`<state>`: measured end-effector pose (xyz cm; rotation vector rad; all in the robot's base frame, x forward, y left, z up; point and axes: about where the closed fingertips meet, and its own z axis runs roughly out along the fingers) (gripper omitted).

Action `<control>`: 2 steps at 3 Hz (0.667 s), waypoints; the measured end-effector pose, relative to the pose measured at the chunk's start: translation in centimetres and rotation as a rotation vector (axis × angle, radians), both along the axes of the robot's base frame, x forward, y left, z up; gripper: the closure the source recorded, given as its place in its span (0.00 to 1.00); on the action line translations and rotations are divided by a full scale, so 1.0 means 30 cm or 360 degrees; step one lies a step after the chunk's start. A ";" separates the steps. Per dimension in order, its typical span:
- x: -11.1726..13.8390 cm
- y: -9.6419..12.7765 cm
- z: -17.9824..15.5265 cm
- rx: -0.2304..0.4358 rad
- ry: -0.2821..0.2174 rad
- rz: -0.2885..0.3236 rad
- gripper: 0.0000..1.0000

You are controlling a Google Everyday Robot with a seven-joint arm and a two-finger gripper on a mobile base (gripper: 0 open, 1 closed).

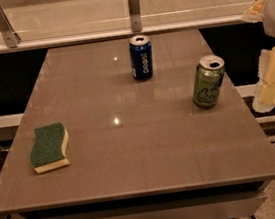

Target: Move green can near sponge

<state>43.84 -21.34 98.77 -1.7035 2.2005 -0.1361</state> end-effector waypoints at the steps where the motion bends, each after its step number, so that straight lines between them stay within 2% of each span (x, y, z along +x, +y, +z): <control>1: 0.000 0.000 0.001 0.0000 -0.0001 0.0000 0.00; 2: -0.001 -0.013 0.012 0.0084 -0.0064 -0.0059 0.00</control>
Offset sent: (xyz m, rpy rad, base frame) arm 0.0003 -0.0130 0.0061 0.1460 -0.0941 -0.1021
